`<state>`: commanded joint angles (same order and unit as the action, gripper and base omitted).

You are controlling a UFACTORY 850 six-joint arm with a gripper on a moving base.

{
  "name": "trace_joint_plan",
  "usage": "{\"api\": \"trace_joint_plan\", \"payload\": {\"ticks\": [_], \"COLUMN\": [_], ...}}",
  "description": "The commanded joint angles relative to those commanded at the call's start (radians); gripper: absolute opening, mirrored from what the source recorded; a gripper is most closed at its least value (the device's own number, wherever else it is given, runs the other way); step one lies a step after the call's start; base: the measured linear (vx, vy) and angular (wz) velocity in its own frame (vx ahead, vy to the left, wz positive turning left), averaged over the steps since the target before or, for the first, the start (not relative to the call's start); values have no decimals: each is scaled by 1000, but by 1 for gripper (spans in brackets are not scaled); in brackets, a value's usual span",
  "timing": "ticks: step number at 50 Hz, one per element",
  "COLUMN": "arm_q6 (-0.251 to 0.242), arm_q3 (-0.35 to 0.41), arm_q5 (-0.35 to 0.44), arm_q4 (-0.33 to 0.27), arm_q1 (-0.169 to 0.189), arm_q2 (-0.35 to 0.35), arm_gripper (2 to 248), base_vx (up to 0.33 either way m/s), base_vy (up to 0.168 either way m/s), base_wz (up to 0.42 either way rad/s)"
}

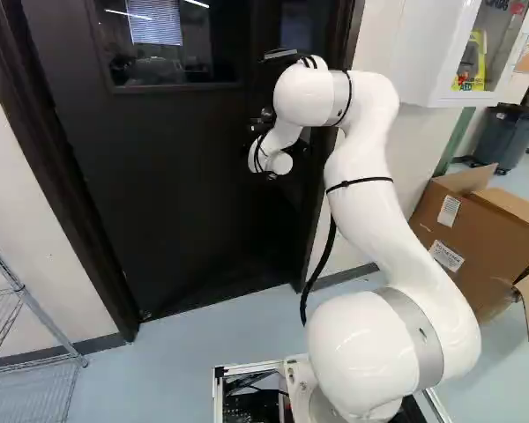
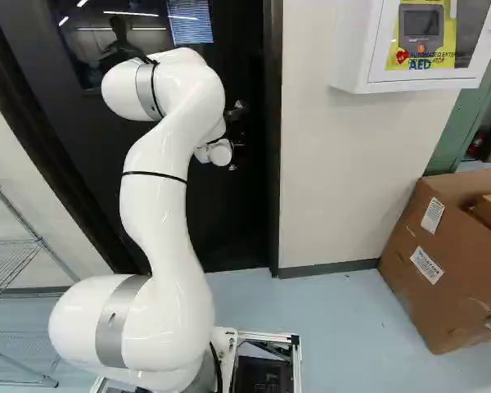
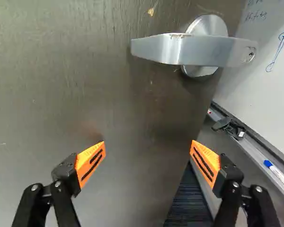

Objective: Open the door and move inside

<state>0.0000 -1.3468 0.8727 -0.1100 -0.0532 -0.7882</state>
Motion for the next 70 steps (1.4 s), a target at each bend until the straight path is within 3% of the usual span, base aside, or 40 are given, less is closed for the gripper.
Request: {"api": "trace_joint_plan", "payload": {"ticks": [70], "arm_q6": [0], "arm_q3": [440], "arm_q5": [0], "arm_q4": [117], "arm_q1": [-10], "arm_q2": [325], "arm_gripper": [247], "base_vx": [0], "base_vy": [0], "base_wz": [0]}}
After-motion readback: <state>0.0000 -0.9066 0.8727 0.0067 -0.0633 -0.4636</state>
